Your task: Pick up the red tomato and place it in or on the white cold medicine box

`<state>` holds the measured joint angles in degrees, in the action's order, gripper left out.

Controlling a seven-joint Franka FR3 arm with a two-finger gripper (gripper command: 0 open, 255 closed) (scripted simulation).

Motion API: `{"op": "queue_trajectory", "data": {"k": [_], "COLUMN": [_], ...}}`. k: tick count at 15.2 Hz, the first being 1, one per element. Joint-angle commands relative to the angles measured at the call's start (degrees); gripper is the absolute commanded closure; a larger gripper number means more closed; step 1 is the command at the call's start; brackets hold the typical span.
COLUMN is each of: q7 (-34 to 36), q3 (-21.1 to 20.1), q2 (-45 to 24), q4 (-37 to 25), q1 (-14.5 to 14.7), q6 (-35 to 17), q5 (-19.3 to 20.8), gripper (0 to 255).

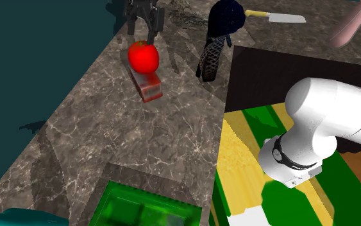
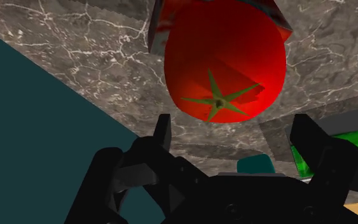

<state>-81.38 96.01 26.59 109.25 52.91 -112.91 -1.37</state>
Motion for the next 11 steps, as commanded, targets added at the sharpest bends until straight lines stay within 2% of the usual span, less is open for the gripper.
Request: {"op": "queue_trajectory", "data": {"k": [1, 3, 11], "q7": [-0.3, -0.4, -0.4], "q3": [-1.2, -1.9, -1.9], "q2": [-0.4, -0.7, -0.7], "q4": [-2.3, -5.2, -5.2], "q1": [-1.6, -2.6, -2.5], "q6": [3.0, 6.4, 6.4], "q5": [-0.4, -0.5, -0.5], "gripper": [0, 0, 0]}}
